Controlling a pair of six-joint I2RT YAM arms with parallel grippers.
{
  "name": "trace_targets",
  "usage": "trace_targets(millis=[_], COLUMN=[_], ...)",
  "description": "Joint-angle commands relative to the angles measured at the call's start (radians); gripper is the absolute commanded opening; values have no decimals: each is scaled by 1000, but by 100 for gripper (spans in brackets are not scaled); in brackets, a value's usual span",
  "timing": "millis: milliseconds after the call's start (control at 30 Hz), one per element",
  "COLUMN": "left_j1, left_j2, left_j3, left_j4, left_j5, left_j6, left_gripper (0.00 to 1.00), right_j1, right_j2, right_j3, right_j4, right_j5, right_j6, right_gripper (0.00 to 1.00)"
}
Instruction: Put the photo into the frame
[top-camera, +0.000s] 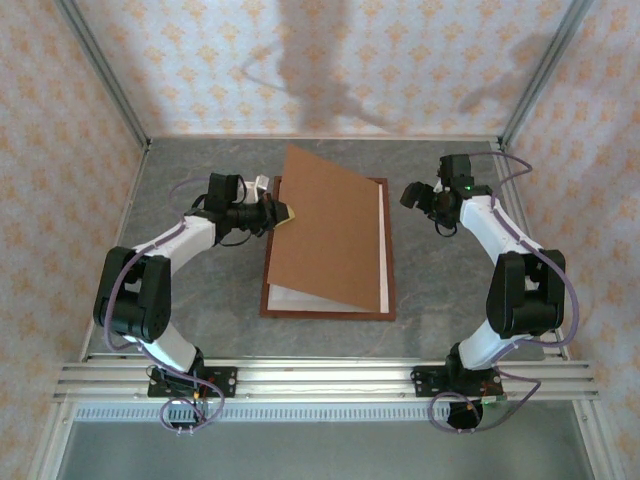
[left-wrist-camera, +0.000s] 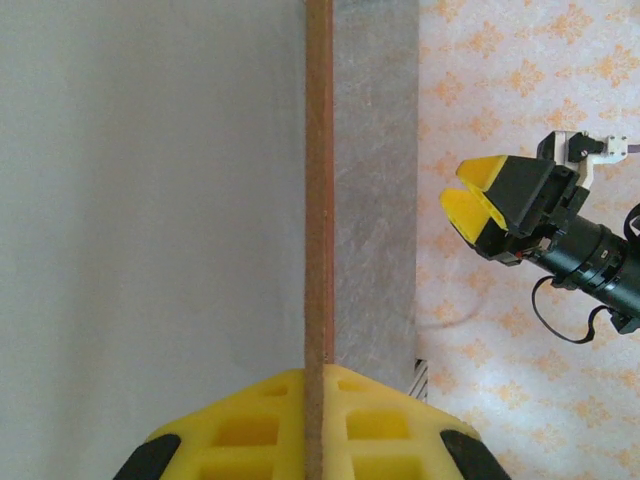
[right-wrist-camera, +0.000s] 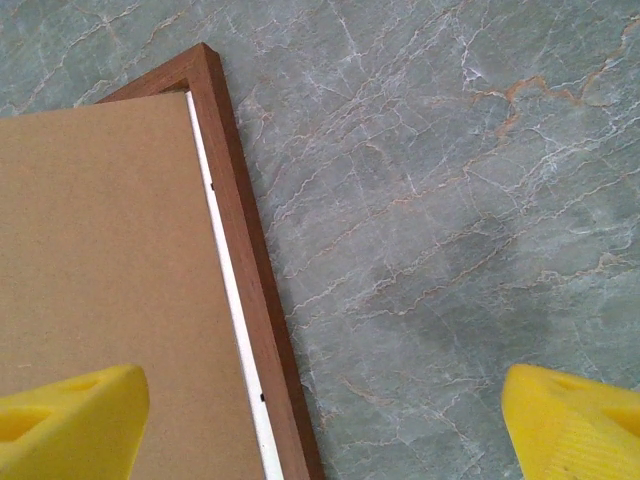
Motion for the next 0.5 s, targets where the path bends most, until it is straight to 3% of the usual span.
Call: trace_targets(millis=[0,467], left_j1=[-3,-6], left_j2=[9,47], left_j3=[17,-9], left_j4=[104,200], left_j5=[51,46], left_j6=[-45,-91], left_gripper=[0,0], right_j1=[9,15], right_j2=[-2,7], right_j3=[10,18], right_j4=[-18,-23], right_j5=[14,16], right_j6=[-12,-11], right_gripper=[91,91])
